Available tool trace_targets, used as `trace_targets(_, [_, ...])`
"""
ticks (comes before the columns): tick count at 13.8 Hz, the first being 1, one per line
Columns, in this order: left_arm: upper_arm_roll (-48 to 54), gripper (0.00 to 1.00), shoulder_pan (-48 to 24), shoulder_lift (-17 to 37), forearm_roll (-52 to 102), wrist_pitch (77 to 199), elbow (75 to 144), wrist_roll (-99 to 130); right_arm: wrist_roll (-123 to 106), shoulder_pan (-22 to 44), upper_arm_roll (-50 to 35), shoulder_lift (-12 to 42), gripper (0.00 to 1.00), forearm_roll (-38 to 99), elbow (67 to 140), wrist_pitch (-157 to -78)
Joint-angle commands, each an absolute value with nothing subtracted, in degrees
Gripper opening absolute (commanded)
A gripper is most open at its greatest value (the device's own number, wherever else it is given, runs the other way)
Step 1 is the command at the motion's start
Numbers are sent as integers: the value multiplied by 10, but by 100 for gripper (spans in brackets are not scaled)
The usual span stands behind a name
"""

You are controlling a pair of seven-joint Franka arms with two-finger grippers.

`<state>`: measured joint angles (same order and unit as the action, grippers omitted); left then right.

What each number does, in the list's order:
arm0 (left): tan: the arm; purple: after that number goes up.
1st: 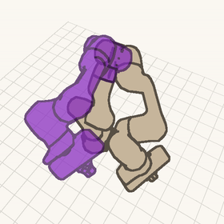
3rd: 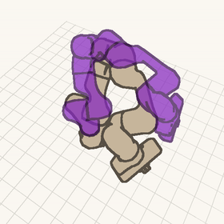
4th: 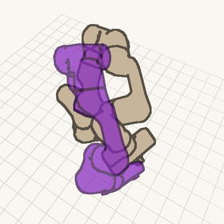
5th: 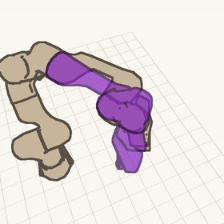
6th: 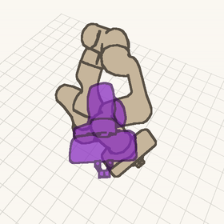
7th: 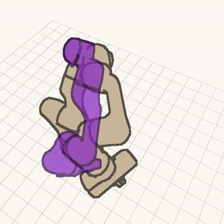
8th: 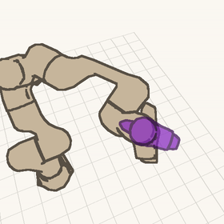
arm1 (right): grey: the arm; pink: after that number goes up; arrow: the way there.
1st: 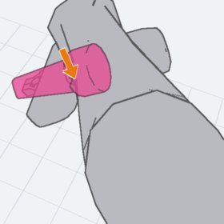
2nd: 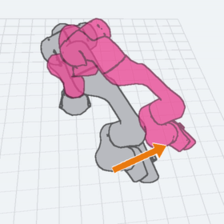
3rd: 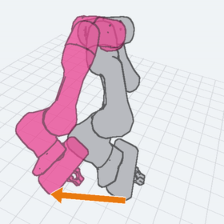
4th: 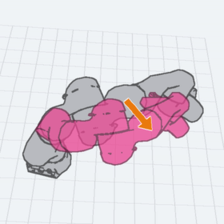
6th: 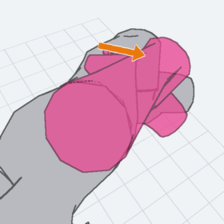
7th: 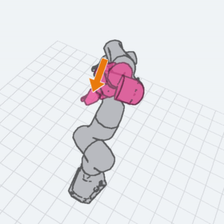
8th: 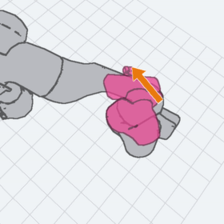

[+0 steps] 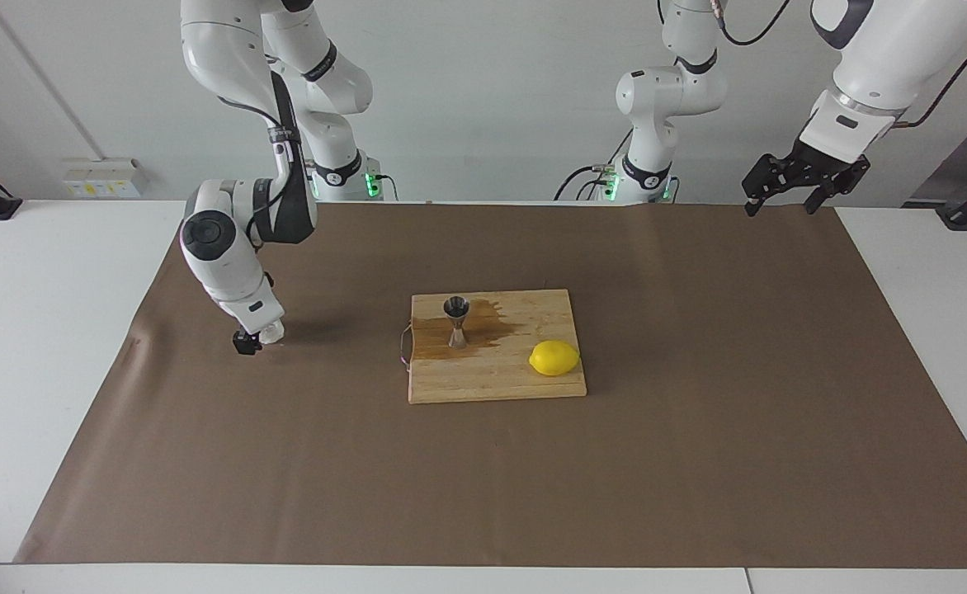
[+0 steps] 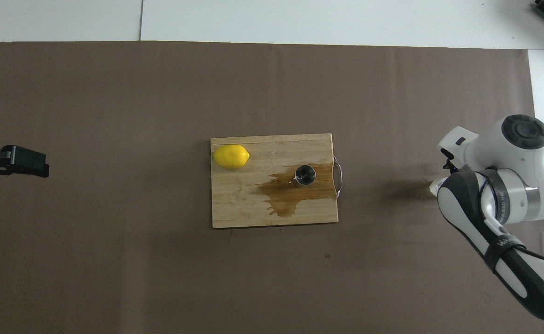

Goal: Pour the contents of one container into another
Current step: 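Lower the clear glass to its original spot and open the right gripper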

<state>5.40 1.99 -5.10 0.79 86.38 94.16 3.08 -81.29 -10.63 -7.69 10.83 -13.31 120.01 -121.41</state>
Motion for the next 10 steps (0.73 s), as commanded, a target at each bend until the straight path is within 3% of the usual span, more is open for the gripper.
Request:
trace_targets(1, [54,100,25,-54,14,856,943,25,-814,-107,-81,95,100,-113,1161,-1179])
trace_targets(5, [54,100,25,-54,14,856,943,25,-727,-103,-82,92,100,-112,1085,-1133])
trace_targets(10, [54,100,25,-54,14,856,943,25,-477,-91,-83,73,100,-113,1075,-1138])
